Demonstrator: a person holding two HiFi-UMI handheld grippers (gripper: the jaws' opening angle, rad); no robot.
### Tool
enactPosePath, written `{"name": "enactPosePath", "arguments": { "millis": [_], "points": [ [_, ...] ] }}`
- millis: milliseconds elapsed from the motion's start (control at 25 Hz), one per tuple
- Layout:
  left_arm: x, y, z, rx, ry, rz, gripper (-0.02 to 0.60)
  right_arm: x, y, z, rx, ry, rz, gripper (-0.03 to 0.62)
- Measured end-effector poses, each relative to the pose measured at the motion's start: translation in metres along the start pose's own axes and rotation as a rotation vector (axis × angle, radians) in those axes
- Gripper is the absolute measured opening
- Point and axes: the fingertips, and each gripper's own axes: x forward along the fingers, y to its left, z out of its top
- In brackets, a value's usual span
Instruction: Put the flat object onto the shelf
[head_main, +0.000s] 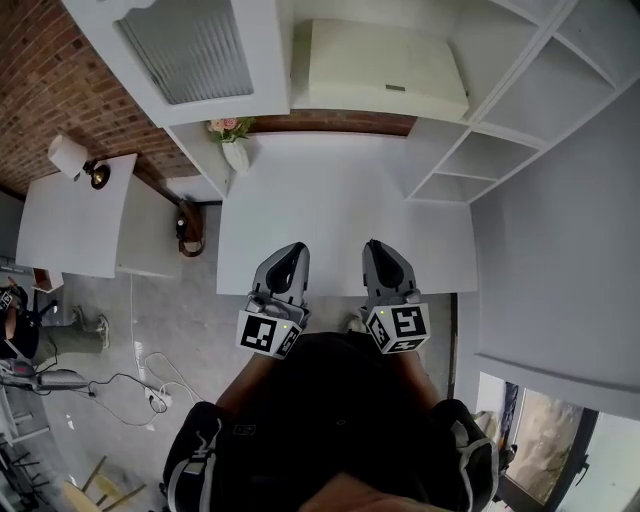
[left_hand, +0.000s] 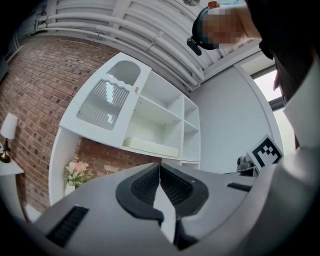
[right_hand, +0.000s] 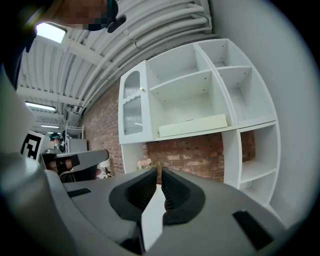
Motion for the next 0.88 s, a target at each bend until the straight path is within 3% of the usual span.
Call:
{"name": "enactPosePath", "arguments": {
  "millis": [880],
  "points": [
    [-0.0017, 0.0017, -0.0017, -0.005, 0.003, 0.002, 0.014, -0.0041, -0.0017, -0.0059, -0.036, 0.008, -0.025, 0.037]
  ]
}}
